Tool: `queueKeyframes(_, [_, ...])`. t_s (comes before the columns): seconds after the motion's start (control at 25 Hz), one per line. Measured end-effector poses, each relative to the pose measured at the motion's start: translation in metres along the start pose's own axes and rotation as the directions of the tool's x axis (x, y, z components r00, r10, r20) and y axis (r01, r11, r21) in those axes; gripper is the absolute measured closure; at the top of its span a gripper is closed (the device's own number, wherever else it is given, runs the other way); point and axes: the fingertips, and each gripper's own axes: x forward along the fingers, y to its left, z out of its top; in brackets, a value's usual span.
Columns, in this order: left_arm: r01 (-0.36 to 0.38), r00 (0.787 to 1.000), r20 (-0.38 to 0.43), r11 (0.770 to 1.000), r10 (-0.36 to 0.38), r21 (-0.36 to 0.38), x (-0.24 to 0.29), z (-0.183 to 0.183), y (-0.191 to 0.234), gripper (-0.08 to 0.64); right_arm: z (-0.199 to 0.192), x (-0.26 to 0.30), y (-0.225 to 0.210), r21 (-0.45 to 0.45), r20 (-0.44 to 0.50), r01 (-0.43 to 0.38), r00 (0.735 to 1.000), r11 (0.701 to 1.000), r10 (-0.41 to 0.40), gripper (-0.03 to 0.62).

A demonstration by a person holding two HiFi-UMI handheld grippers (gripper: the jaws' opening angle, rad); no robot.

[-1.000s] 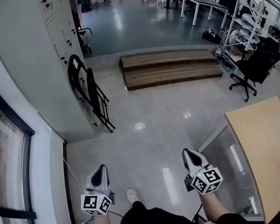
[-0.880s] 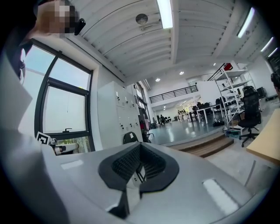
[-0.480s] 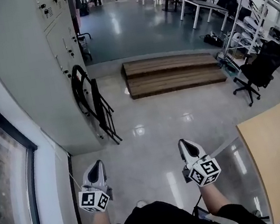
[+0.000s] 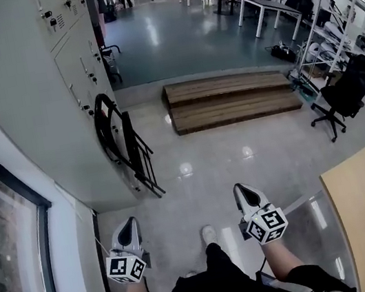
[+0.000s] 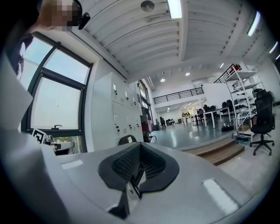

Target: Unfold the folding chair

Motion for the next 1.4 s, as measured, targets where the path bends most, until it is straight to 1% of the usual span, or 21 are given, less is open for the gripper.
queueKeyframes(0.08, [-0.025,1.0,-0.001,1.0,0.025,-0.004,0.02,-0.003,0.01,0.557,-0.003,0.021,-0.012,0.006,-0.007,-0.001,1.0,1.0,0.001,0.588])
queueKeyframes(0.2, [-0.053,0.998,0.018,0.999,0.053,-0.005,0.058,-0.002,0.021,0.557,0.0,0.061,-0.037,0.013,-0.01,-0.015,1.0,1.0,0.016,0.589])
queueKeyframes(0.36, [-0.057,0.997,0.053,0.998,0.056,0.007,0.117,0.011,0.028,0.557,0.022,0.12,-0.074,0.037,0.025,-0.037,0.999,0.999,0.036,0.589])
queueKeyframes(0.44, [-0.065,0.996,0.054,0.998,0.065,0.007,0.146,0.016,0.031,0.557,0.03,0.148,-0.088,0.041,0.038,-0.058,0.998,0.997,0.056,0.589])
queueKeyframes(0.56, [-0.107,0.993,0.044,0.994,0.106,0.011,0.183,0.015,0.043,0.557,0.034,0.185,-0.11,0.047,0.03,-0.089,0.996,0.995,0.088,0.589])
queueKeyframes(0.68, [-0.156,0.987,0.042,0.988,0.155,0.012,0.213,0.014,0.056,0.557,0.037,0.218,-0.136,0.064,0.018,-0.102,0.995,0.993,0.101,0.588])
queueKeyframes(0.8, [-0.175,0.983,0.049,0.984,0.175,0.013,0.241,0.015,0.059,0.557,0.047,0.248,-0.155,0.057,0.02,-0.125,0.992,0.99,0.124,0.588])
queueKeyframes(0.92, [-0.164,0.985,0.059,0.986,0.162,0.033,0.268,0.02,0.056,0.557,0.052,0.281,-0.158,0.05,0.022,-0.163,0.987,0.985,0.162,0.589])
queueKeyframes(1.08, [-0.134,0.99,0.046,0.989,0.132,0.054,0.294,0.019,0.056,0.557,0.049,0.316,-0.153,0.067,0.017,-0.191,0.981,0.979,0.191,0.588])
queueKeyframes(1.24, [-0.142,0.989,0.051,0.989,0.139,0.052,0.316,0.022,0.076,0.557,0.045,0.35,-0.141,0.084,0.003,-0.213,0.977,0.973,0.213,0.588])
queueKeyframes(1.4, [-0.141,0.988,0.071,0.988,0.137,0.061,0.35,0.03,0.108,0.557,0.054,0.391,-0.13,0.086,0.016,-0.226,0.974,0.97,0.226,0.588])
